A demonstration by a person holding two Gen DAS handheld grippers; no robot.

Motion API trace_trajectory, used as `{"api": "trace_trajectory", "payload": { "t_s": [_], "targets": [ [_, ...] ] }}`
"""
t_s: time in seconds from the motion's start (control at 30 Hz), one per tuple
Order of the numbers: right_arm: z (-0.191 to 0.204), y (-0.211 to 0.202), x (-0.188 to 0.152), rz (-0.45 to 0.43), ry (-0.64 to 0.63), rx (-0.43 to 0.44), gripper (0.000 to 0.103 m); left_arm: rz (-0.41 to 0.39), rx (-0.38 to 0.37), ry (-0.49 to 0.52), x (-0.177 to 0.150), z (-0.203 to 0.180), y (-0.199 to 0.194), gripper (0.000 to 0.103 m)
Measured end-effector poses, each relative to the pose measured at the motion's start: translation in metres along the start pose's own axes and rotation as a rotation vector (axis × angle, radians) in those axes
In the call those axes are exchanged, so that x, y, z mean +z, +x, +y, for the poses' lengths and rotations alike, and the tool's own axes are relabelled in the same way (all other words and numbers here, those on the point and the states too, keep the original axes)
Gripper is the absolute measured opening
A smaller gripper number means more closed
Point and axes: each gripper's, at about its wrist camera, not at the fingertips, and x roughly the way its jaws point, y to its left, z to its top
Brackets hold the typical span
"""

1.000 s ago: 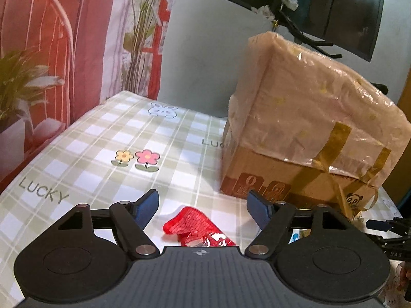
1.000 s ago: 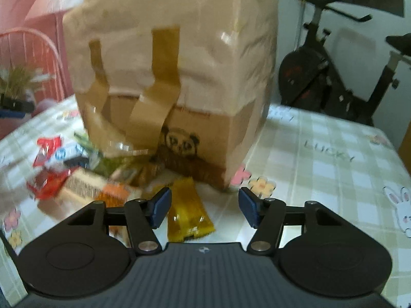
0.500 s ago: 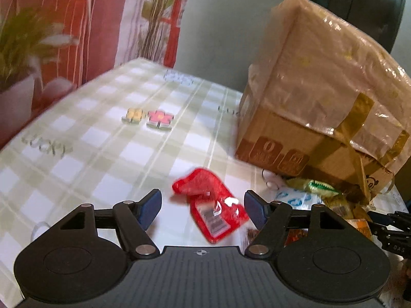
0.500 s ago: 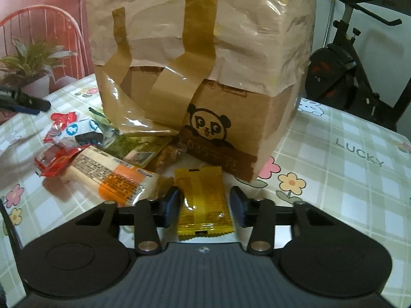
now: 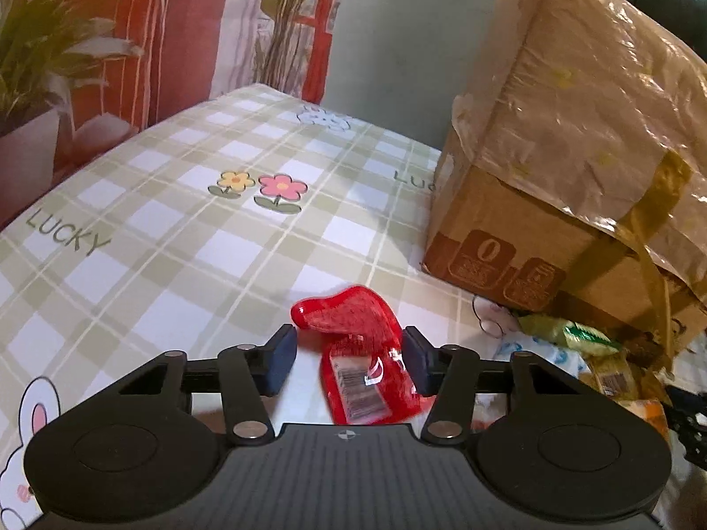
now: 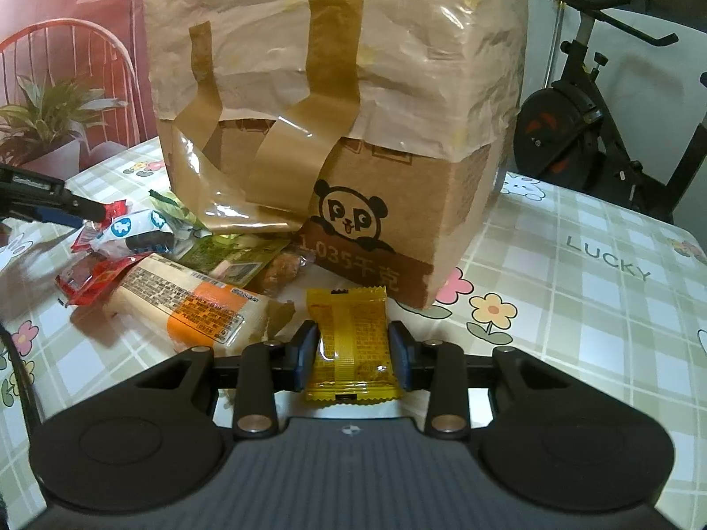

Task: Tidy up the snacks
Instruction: 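Close the left tool on the red packet while the right tool grasps the small yellow packet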

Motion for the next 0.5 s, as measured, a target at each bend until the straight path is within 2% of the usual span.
{"api": "trace_trajectory", "payload": {
  "t_s": [0.07, 0.33, 0.37, 0.4, 0.43, 0.5],
  "targets": [
    [0.0, 0.0, 0.0, 0.001, 0.0, 0.0, 0.037, -0.011, 0.0, 0.008, 0.001, -0.001, 0.002, 0.05],
    [0.0, 0.0, 0.001, 0.0, 0.001, 0.002, 0.037, -0.04, 0.031, 0.112, 0.001, -0.013, 0.012, 0.05],
    [0.0, 0.0, 0.001, 0.0, 0.001, 0.003, 0.037, -0.043, 0.038, 0.125, 0.0, -0.014, 0.011, 0.048],
    [0.0, 0.0, 0.001, 0.0, 0.001, 0.003, 0.037, -0.049, 0.048, 0.136, -0.002, -0.014, 0.01, 0.039],
    [0.0, 0.0, 0.001, 0.0, 0.001, 0.003, 0.037, -0.054, 0.047, 0.135, -0.003, -0.013, 0.01, 0.033],
    [0.0, 0.0, 0.001, 0.0, 0.001, 0.003, 0.037, -0.048, -0.005, 0.089, -0.003, -0.006, 0.005, 0.031]
  ]
}}
